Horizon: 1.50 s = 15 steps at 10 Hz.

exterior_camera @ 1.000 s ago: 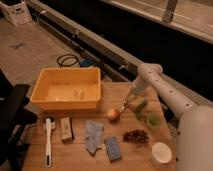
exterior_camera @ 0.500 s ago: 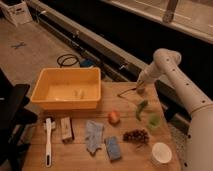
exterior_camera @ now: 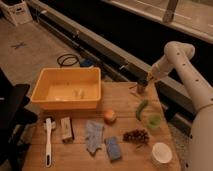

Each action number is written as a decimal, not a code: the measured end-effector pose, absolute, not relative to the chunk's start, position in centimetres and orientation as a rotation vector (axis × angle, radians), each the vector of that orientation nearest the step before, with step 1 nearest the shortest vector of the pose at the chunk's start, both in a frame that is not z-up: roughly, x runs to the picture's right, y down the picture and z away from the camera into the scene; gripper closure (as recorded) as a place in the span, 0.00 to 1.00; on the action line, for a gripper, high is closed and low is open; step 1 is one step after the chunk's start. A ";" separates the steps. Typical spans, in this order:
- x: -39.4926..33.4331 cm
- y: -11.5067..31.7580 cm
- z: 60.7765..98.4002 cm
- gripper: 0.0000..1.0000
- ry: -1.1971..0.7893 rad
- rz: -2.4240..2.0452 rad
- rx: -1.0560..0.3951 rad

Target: Place fork in metal cup

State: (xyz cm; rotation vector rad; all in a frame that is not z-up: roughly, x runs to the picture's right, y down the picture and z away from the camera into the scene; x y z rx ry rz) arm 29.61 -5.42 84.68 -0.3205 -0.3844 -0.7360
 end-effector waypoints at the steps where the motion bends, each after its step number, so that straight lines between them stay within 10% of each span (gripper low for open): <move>1: 31.1 -6.4 84.3 1.00 -0.362 -0.703 -0.314; 15: 34.8 -5.9 78.1 1.00 -0.308 -0.542 -0.181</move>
